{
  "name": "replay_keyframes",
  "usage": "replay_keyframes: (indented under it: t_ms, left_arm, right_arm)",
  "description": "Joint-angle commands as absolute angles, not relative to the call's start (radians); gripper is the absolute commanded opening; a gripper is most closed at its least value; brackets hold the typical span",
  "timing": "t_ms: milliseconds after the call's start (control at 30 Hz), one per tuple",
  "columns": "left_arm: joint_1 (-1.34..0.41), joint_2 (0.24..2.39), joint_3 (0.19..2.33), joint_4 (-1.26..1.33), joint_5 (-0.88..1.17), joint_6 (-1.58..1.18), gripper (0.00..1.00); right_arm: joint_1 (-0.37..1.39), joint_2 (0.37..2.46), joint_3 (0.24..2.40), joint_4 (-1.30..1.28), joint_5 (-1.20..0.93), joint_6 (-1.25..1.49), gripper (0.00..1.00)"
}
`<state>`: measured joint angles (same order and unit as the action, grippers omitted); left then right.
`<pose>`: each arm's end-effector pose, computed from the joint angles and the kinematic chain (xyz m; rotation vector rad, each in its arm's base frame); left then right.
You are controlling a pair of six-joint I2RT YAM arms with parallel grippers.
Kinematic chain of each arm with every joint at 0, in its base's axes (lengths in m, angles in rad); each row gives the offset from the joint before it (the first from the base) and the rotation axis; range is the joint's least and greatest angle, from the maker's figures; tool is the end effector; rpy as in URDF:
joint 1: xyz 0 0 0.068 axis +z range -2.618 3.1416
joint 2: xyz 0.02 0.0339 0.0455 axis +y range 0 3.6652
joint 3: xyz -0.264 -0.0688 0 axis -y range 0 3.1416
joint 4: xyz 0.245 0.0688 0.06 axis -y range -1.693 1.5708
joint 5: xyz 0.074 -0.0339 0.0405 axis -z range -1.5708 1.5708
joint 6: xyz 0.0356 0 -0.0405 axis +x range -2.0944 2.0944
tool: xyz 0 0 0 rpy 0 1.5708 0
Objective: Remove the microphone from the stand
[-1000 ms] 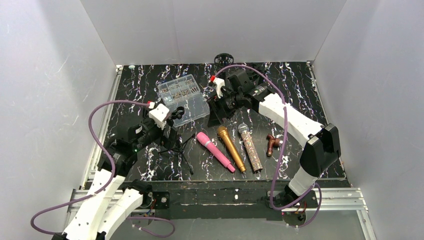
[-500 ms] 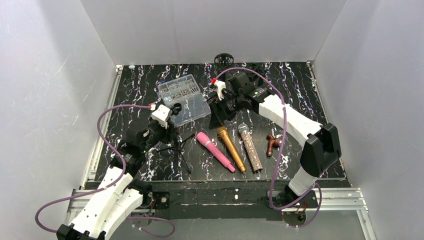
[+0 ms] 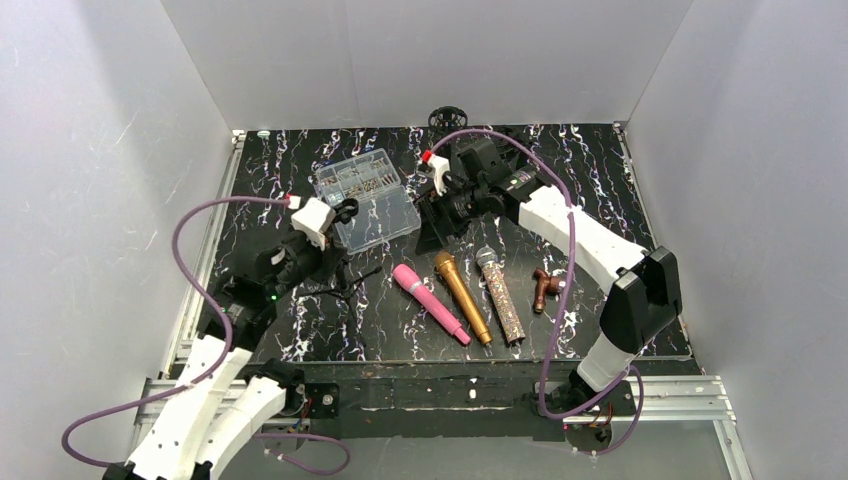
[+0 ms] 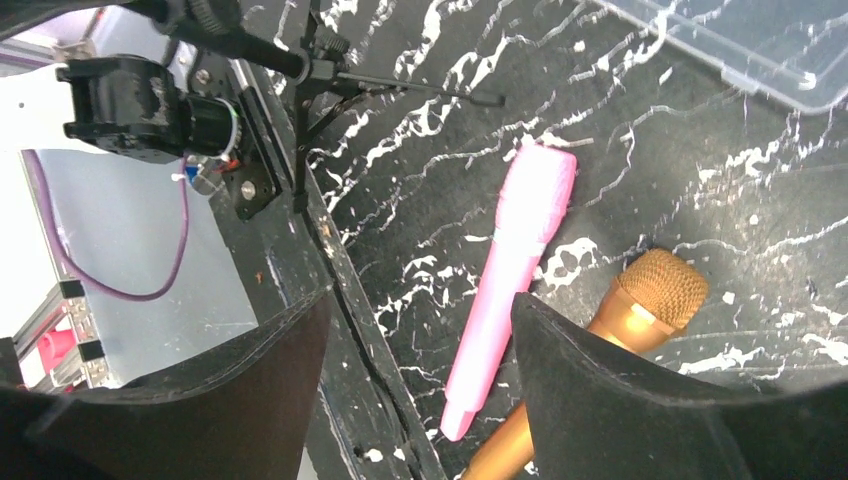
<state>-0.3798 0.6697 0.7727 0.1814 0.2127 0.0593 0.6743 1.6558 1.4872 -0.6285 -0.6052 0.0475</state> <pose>0.1412 -0.0644 0.3928 0.4606 1.2199 -0.4109 0.2734 0.2444 0.3207 -1.0389 2.2073 1.0550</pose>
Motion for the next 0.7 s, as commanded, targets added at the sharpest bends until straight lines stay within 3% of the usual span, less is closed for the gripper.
replay_keyframes:
  t_ms: [0, 233, 367, 567, 667]
  left_arm:
    - [-0.379, 0.662, 0.995, 0.049, 0.309, 0.074, 0.00]
    - [-0.379, 0.802, 1.317, -0.168, 0.618, 0.053, 0.00]
    - [-0.379, 0.910, 1.457, -0.155, 0.839, -0.052, 0.00]
    - [-0.380, 1.019, 1.568, -0.096, 0.901, -0.108, 0.00]
    - [-0.379, 1.049, 1.582, -0.081, 0.914, -0.118, 0.00]
  right_arm:
    - [0.670, 1.640, 1.607, -0.623, -0.694, 0.019, 0.74]
    - [0.670, 1.681, 1.806, -0.623, -0.960, 0.003, 0.73]
    - [0.671, 1.713, 1.875, -0.569, -1.139, 0.064, 0.69]
    - [0.687, 1.644, 1.664, -0.135, -1.280, 0.384, 0.75]
    - [0.699, 1.626, 1.614, -0.076, -1.302, 0.434, 0.76]
